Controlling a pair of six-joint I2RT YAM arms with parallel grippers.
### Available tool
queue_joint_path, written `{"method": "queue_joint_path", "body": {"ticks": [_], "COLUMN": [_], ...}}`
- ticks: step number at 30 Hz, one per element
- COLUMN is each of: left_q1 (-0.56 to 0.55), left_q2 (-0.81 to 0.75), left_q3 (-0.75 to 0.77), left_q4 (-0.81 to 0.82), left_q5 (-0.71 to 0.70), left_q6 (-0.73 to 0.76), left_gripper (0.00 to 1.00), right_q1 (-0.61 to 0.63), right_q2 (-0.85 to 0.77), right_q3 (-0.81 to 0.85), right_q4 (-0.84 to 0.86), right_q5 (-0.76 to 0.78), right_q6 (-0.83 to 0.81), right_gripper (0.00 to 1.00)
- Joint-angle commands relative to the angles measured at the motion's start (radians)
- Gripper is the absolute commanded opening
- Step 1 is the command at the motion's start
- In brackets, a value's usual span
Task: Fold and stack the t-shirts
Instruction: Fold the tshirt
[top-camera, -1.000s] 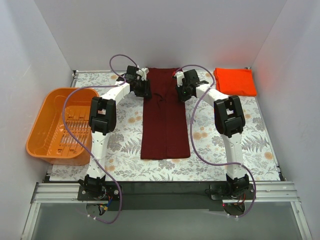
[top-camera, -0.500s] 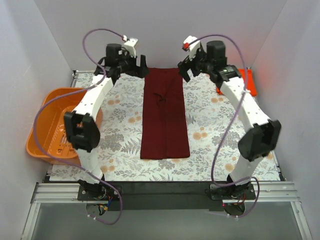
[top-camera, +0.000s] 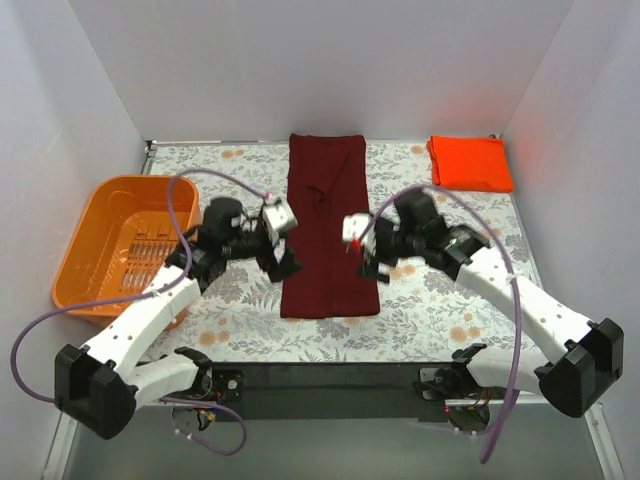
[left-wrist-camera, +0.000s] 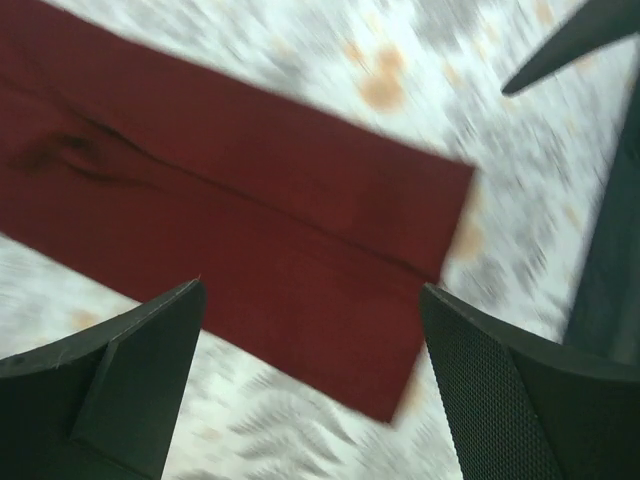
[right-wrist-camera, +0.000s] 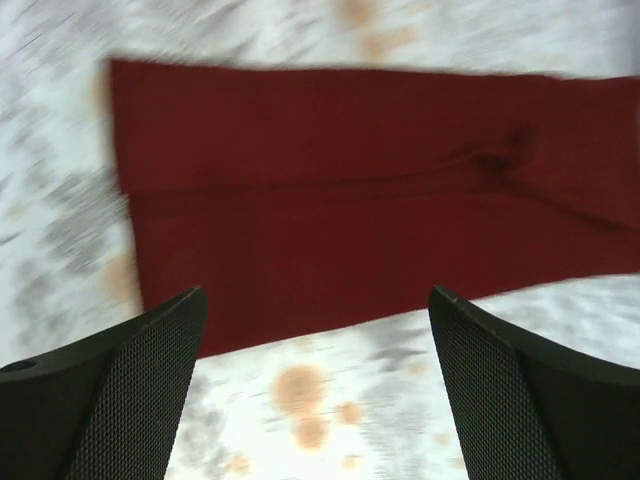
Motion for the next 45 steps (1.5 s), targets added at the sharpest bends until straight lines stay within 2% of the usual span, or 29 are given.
{"method": "queue_joint_path", "body": {"ticks": [1,4,8,13,14,17,21,32,38,41,42,45], "left_q1": [-0.126,-0.216,-0.268,-0.29,-0.29,-0.29,-0.29,-0.29,-0.29,-0.29,-0.291,-0.29], "left_q2": [-0.135,-0.182,-0.185,-0.179,-0.167,-0.116,-0.07,0.073,0.143,0.172,0.197,0.234], "left_q3": [-0.164,-0.287,-0.405,-0.514,-0.523,-0.528,-0.545,-0.597,-0.583,-0.582,-0.579,-0.557], "left_q4": [-0.076,-0.08,-0.03,0.076,0.091,0.119,0.162,0.237,0.23,0.228,0.225,0.199], "left_q5": [-0.04,-0.09,-0.11,-0.11,-0.106,-0.089,-0.095,-0.169,-0.192,-0.202,-0.207,-0.219], "left_q6": [0.146,0.2,0.275,0.376,0.381,0.378,0.382,0.431,0.444,0.454,0.456,0.456], "left_gripper": [0.88,0.88,0.86,0.75,0.67,0.53,0.48,0.49,0.41,0.38,0.32,0.21], "right_q1": [0.112,0.184,0.193,0.195,0.195,0.195,0.192,0.14,0.135,0.133,0.135,0.137], "right_q2": [-0.089,-0.089,-0.06,-0.04,-0.034,-0.007,0.038,0.158,0.162,0.162,0.165,0.176], "right_q3": [-0.171,-0.325,-0.406,-0.512,-0.52,-0.541,-0.578,-0.595,-0.607,-0.61,-0.61,-0.6], "right_q4": [-0.073,-0.041,0.042,0.166,0.177,0.202,0.262,0.314,0.295,0.28,0.276,0.259], "right_q5": [0.041,0.06,0.059,0.029,0.035,0.046,0.077,0.083,0.066,0.066,0.065,0.063], "right_q6": [-0.109,-0.109,-0.117,-0.123,-0.125,-0.138,-0.164,-0.148,-0.171,-0.18,-0.181,-0.181], "right_gripper": [0.96,0.91,0.83,0.68,0.66,0.61,0.56,0.42,0.32,0.23,0.21,0.05]}}
